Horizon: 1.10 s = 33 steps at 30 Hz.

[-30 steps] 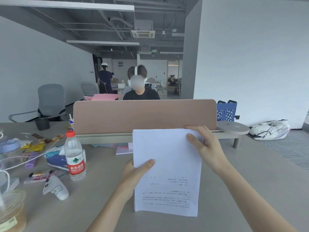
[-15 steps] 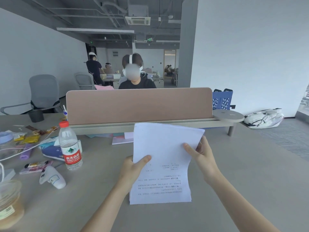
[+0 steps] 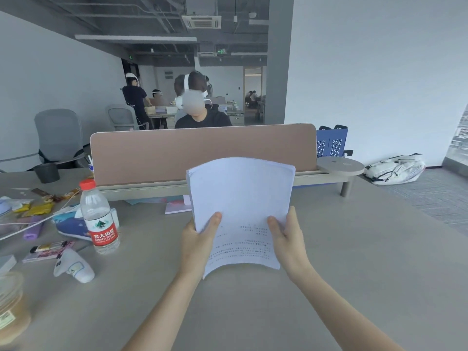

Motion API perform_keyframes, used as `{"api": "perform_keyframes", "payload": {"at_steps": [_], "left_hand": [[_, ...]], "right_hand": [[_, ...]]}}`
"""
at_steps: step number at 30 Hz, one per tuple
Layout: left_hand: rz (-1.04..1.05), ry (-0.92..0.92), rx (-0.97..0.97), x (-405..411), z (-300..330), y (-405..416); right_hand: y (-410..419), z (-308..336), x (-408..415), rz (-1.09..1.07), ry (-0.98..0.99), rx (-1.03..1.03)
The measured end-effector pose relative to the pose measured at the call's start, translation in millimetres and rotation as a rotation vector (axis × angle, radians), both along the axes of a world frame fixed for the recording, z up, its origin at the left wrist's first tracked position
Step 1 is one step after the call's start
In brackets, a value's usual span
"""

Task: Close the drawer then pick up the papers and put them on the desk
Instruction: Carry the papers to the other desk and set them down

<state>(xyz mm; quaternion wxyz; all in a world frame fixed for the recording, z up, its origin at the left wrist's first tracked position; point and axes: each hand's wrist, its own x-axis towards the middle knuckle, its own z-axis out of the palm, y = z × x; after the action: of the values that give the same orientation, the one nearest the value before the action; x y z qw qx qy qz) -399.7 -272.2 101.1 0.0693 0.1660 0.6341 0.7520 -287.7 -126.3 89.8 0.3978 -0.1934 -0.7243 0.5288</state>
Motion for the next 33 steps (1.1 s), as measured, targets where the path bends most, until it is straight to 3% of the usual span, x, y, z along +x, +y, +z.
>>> {"api": "perform_keyframes", "payload": {"at_steps": [4, 8, 16, 19, 23, 33], "left_hand": [[-0.012, -0.076, -0.089, -1, -25, 6], [-0.025, -0.012, -0.118, -9, -24, 9], [-0.030, -0.004, -0.209, -16, -44, 8], [-0.084, 0.003, -0.337, -19, -51, 6], [-0.101, 0.050, -0.355, -22, -52, 5], [-0.157, 0.002, -0.436, -17, -61, 5]], "right_hand": [[-2, -31, -6, 0.062, -0.045, -0.152], [5, -31, -9, 0.011, -0.016, -0.143], [19, -55, -12, 0.014, -0.140, -0.095], [19, -62, -11, 0.062, -0.208, -0.105], [25, -65, -9, 0.016, -0.171, -0.094], [34, -78, -6, 0.049, -0.275, -0.160]]}}
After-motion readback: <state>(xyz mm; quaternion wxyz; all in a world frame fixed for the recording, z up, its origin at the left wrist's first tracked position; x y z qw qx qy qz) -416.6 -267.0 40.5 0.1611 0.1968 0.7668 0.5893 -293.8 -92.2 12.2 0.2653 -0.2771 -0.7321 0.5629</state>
